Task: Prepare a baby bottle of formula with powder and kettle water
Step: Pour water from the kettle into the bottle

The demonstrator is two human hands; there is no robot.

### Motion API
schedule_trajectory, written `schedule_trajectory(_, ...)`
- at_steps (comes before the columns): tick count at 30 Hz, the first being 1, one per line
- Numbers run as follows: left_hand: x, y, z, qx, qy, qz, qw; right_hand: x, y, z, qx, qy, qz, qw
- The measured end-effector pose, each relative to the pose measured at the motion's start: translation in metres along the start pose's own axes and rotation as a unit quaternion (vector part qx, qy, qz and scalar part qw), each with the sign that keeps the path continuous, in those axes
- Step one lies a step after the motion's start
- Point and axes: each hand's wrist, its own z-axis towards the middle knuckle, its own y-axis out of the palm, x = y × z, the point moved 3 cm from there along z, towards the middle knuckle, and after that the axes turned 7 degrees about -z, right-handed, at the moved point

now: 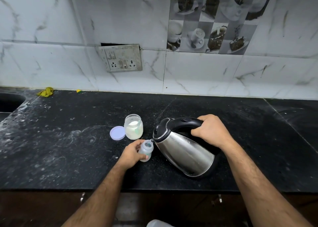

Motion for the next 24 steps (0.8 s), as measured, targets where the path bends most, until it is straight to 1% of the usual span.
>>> schedule_trajectory(15, 0.006, 0.001, 0.002, -0.004, 0.007, -0.006, 1.0, 0.0, 0.003, 0.003, 0.0, 0.004, -0.005, 1.0)
schedule_trajectory(24, 0.015, 0.002, 0.005, -0.015, 0.012, -0.034, 0.999, 0.007, 0.01, 0.006, 0.004, 0.028, 0.058, 0.998)
